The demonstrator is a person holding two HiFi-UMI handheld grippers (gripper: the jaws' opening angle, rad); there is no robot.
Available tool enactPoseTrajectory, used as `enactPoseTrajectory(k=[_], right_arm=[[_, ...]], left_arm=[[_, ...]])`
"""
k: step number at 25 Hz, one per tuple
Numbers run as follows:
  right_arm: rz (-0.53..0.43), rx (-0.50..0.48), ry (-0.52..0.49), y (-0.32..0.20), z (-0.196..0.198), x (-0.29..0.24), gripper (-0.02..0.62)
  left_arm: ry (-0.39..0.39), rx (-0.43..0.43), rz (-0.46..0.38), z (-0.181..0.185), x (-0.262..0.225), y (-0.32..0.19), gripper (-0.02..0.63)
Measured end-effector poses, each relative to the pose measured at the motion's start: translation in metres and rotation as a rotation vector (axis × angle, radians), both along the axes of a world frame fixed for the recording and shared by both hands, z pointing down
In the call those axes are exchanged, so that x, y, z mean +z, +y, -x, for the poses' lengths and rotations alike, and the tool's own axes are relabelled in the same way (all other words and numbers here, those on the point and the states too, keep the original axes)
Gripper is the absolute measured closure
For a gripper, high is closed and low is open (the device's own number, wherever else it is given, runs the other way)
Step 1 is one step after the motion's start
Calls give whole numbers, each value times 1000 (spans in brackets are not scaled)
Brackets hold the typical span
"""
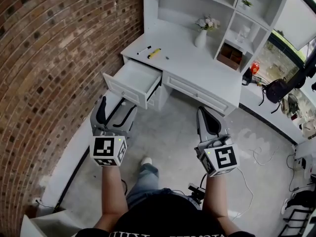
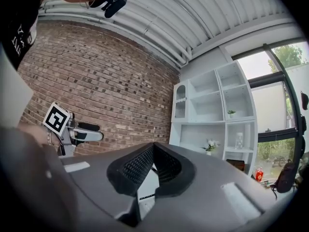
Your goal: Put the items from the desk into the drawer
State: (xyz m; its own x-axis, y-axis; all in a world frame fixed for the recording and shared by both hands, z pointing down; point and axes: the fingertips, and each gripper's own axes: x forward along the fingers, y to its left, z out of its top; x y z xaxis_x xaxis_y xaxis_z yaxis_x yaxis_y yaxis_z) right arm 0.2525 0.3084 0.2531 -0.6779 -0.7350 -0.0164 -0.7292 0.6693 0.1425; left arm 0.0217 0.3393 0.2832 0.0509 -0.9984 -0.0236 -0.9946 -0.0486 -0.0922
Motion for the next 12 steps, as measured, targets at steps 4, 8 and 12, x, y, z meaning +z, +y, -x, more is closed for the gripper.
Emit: enactPoseTrajectory(k=[4,8,12], right_arm=[[0,-3,8,-53,42,1,603],[29,20,17,-104,79,5,603],[25,43,15,-140,112,4,603]], left_arm=[[24,-5,-21,44,-2,-53,158],[30,-4,-15,87,0,-103,158],[20,10,-5,119,2,-142,158]])
